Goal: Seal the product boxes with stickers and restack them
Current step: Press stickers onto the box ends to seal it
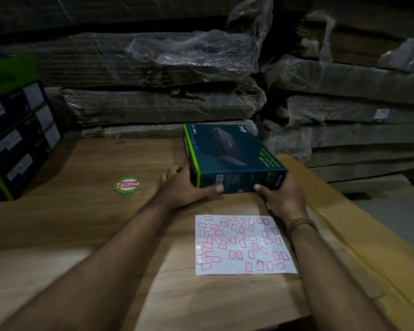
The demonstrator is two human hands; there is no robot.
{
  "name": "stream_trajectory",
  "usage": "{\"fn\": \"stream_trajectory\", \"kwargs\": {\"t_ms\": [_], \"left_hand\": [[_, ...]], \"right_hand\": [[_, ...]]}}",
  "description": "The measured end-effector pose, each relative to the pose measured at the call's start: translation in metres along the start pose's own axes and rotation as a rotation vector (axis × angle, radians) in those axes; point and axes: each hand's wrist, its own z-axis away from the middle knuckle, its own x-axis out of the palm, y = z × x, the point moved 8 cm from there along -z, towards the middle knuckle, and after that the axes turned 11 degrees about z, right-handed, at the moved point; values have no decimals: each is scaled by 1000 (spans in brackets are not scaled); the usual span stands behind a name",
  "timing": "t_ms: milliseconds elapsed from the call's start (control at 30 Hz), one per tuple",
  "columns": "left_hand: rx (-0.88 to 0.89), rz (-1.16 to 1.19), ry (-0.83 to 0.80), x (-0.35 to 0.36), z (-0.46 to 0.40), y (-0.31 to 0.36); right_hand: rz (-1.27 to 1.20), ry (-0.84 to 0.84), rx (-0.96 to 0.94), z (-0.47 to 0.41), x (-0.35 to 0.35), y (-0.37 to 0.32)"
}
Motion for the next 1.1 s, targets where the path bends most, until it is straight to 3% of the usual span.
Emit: {"fn": "stream_trajectory", "kwargs": {"t_ms": [333,800,1100], "left_hand": [[113,-163,165,7,-12,3],[151,-298,138,16,-29,7],[152,-235,153,15,-27,4]], "right_hand": [[125,-68,48,-23,-9,12],[2,-50,42,-30,-8,25],[33,-70,51,-32,-6,30]]}}
